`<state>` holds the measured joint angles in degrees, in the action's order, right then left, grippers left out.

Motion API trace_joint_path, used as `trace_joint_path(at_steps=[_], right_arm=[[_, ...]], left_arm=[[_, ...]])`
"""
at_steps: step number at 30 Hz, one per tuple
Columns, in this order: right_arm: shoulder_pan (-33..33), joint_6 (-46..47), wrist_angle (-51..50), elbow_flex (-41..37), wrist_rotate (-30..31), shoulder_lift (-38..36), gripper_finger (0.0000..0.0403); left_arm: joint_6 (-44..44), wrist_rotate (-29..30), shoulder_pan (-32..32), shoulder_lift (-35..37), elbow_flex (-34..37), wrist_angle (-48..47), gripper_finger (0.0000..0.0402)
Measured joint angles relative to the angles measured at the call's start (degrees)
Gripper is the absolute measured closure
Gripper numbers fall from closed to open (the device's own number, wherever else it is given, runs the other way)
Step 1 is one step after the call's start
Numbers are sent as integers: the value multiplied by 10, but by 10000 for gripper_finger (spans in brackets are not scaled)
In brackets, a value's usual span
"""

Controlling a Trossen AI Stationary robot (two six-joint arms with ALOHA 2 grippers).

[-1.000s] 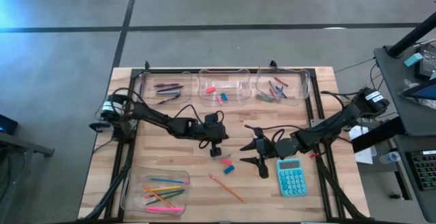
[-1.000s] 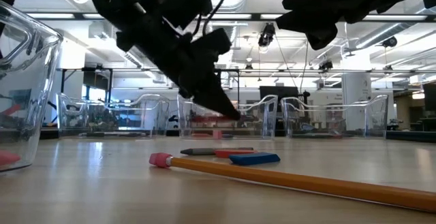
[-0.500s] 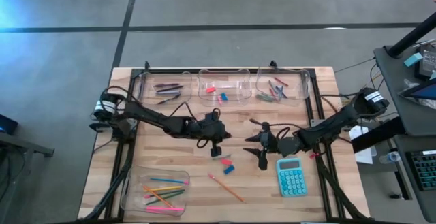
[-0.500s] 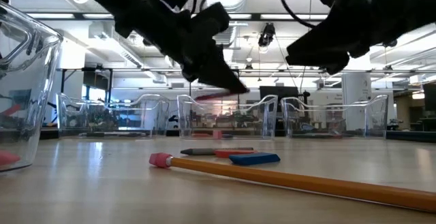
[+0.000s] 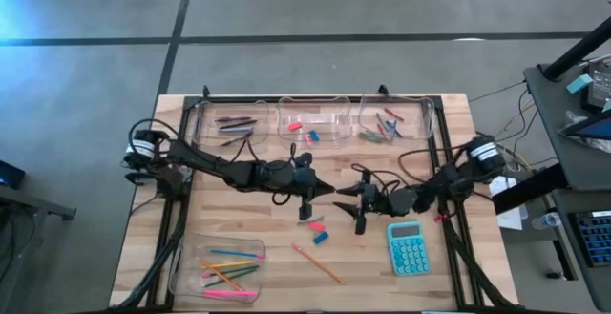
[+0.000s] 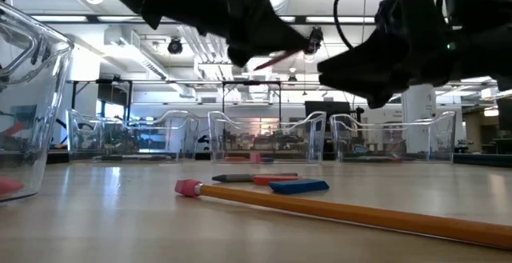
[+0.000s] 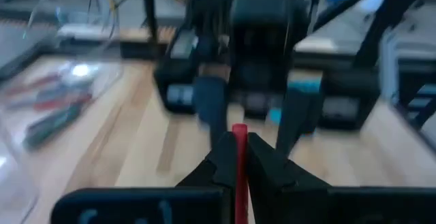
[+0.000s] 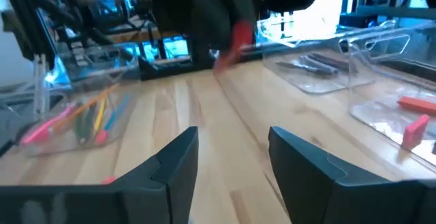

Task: Sort crayons/erasers/pens/pencils in bins
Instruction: Put the red crayon into the top right transparent bin

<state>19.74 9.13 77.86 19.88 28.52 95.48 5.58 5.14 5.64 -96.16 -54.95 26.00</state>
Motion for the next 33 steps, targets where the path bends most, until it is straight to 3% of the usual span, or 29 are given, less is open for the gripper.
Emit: trace_joint_path(at_steps=[6,11,17,26,33], right_arm=[[-11,-20,8,69,-2,53,196],[-18,-32,5,77,0,36,152],[-27,-28,27,87,-53,23,127],[-27,-54,39,120,-75,25,156],[-27,-54,39,123,-75,25,212]], left_arm=[[0,-10,5,6,-1,33,401],[0,-12,12,17,0,37,401],[-1,-12,14,21,2,46,401],[-1,-12,16,21,2,67,401],[-1,-11,18,21,2,67,401]])
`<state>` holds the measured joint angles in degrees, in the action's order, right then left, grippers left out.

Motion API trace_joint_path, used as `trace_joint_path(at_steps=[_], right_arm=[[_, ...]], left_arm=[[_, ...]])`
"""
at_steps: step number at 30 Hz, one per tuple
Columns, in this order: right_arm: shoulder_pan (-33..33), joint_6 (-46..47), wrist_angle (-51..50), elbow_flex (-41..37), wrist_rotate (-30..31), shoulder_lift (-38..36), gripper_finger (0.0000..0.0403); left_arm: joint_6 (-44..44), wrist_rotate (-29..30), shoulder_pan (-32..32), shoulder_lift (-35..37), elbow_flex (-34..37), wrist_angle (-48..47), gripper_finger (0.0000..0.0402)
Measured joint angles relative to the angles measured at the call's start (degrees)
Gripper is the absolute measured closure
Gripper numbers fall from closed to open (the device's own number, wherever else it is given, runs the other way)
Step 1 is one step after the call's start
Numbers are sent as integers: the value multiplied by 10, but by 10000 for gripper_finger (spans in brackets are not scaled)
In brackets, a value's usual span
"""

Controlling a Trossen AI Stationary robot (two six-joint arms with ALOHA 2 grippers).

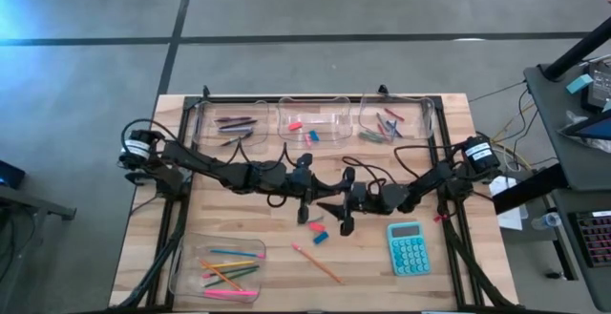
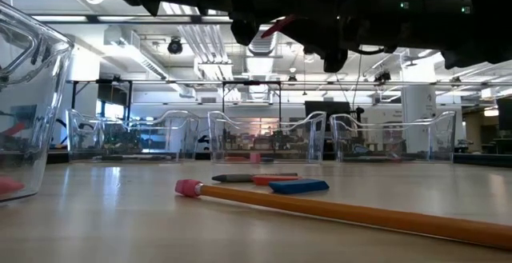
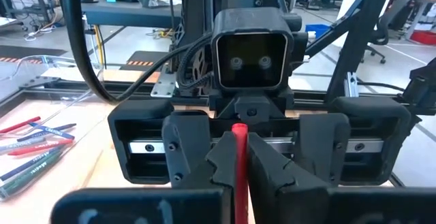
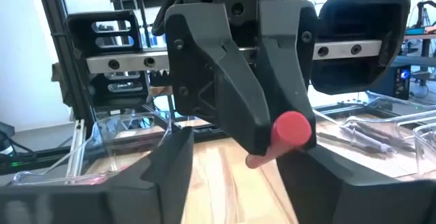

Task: Sort crayons/erasers/pens/pencils in bins
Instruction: Put the red crayon into the top right transparent bin

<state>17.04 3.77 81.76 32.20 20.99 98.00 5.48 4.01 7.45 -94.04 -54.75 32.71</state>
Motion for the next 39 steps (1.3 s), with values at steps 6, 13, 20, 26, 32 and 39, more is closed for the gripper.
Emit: trace_joint_path(at_steps=[6,13,20,26,32,39], right_arm=[[0,0,0,0,0,0,277],[0,0,0,0,4,0,365],[0,1,0,-1,0,0,381],[-1,1,-3,-3,-1,-1,381],[-16,-11,-95,-10,43,-56,382],[-87,14,-507,18,129,-234,382]], left_arm=[[1,0,0,0,0,2,401],[2,-1,1,0,0,3,401],[2,0,0,2,0,2,346],[1,27,-8,35,0,-18,255],[-4,42,-11,109,5,-79,209],[-1,43,-7,166,58,-98,212]])
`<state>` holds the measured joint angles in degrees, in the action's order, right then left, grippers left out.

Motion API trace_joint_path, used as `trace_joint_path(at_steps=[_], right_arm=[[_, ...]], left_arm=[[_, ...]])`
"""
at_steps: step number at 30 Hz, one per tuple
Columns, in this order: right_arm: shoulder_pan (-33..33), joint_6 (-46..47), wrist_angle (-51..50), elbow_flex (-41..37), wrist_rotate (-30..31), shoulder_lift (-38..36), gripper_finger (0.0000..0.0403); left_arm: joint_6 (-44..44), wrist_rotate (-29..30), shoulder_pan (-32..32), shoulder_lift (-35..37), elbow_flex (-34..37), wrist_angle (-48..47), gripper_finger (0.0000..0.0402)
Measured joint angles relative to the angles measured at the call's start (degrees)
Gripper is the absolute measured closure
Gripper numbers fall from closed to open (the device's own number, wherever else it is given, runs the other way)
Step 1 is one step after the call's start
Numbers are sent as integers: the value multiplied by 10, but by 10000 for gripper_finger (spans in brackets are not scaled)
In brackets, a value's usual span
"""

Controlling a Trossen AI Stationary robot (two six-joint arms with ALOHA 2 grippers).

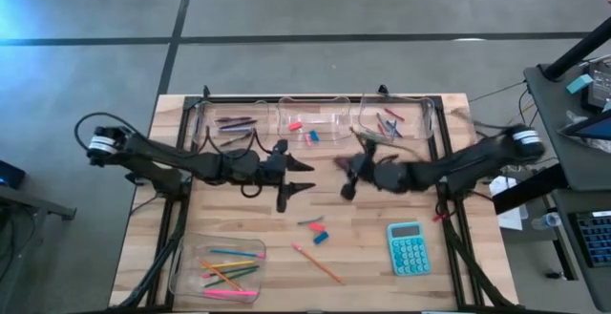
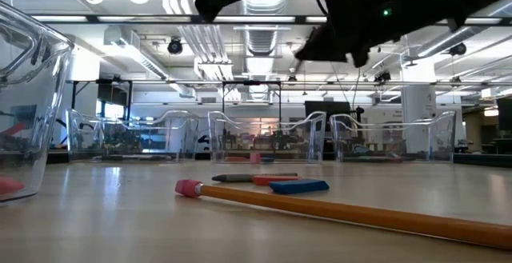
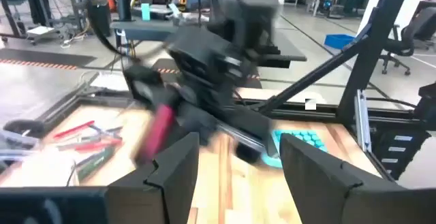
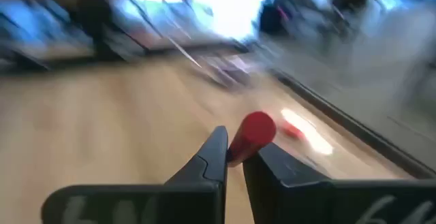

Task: Sort crayons/erasers/pens/pencils in bins
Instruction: Put the red crayon into the top right transparent bin

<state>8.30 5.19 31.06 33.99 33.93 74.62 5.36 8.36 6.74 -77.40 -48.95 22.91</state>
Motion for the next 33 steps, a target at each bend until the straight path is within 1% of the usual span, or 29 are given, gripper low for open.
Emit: trace_joint_path(at_steps=[2,5,8,10,14,20,25,33], right_arm=[[-38,19,-166,30,7,-47,382],[-110,47,-391,82,7,-92,382],[-188,51,-547,132,4,-106,383],[-241,39,-624,158,-14,-107,383],[-333,4,-692,187,-73,-90,383],[-422,-43,-742,201,-103,-26,383],[-454,-67,-763,201,-104,34,383],[-462,-86,-767,201,-99,105,379]], left_arm=[[3,3,0,7,17,9,213],[19,7,1,5,46,41,213],[33,8,3,0,70,75,213],[34,7,5,-4,84,97,213],[34,7,10,-9,92,101,213],[34,8,24,-8,98,101,213],[33,7,31,-4,104,101,213],[33,7,31,-3,109,101,213]])
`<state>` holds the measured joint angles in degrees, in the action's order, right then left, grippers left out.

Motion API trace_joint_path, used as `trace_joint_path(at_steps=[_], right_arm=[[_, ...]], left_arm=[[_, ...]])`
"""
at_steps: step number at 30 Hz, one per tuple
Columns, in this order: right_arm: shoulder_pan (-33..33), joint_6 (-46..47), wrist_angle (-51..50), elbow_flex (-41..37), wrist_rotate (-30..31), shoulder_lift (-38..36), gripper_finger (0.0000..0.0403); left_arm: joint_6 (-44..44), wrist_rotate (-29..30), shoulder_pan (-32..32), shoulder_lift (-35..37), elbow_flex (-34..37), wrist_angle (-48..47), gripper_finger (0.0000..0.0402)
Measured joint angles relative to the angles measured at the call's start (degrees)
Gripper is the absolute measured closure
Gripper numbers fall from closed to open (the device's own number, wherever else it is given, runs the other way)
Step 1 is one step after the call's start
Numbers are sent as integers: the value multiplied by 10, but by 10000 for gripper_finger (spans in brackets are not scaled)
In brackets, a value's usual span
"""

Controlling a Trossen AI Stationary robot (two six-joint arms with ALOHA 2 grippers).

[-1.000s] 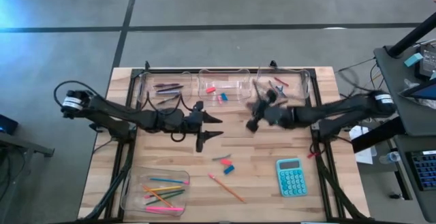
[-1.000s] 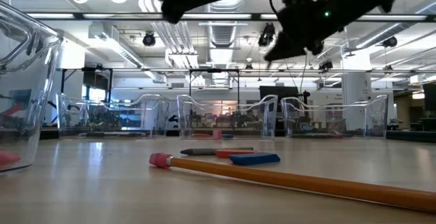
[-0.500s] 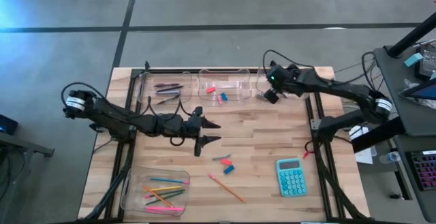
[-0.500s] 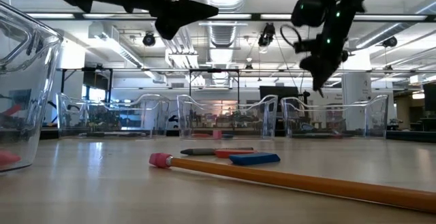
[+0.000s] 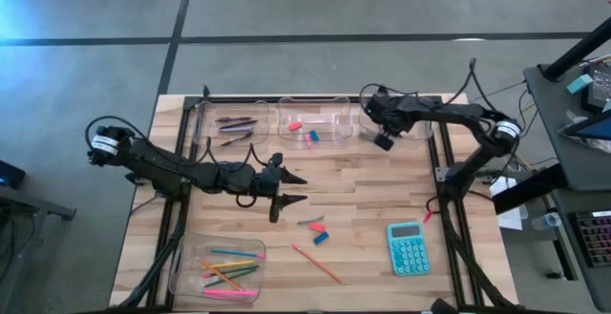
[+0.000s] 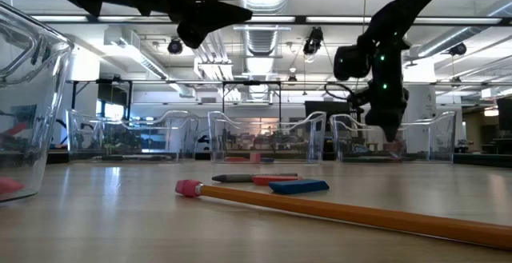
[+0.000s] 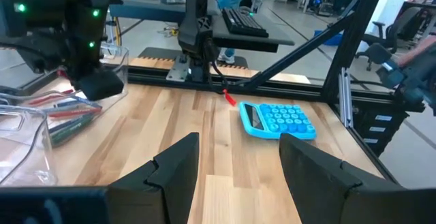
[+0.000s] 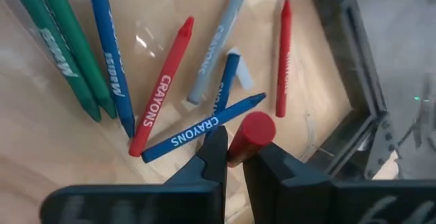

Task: Sort crayons/erasers/pens/pencils in bins
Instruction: Put the red crayon into the top right transparent bin, then put the orange eraser into the top middle transparent bin

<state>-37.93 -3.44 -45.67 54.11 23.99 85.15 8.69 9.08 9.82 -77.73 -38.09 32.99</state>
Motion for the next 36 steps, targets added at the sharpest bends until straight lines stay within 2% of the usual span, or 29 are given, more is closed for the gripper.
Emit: trace_joint_path(at_steps=[8,12,16,18,22,26,29,33,36], right_arm=[[0,-7,0,0,29,1,309],[0,-7,-1,-1,30,-38,277],[4,6,-6,-1,27,-93,263],[10,11,-6,-1,-3,-130,264],[35,35,19,-1,-109,-206,266],[95,81,83,-5,-166,-277,265],[172,107,137,-14,-184,-314,264],[297,130,213,-33,-169,-333,267],[392,139,279,-60,-125,-327,268]], left_arm=[[0,0,0,0,0,0,213],[0,0,0,0,0,0,213],[0,0,0,0,0,0,213],[0,0,0,0,0,0,213],[0,0,0,0,0,0,213],[0,0,0,0,0,0,213],[0,-6,3,0,0,-1,213],[1,-15,13,0,0,-16,213],[1,-16,21,0,1,-34,213]])
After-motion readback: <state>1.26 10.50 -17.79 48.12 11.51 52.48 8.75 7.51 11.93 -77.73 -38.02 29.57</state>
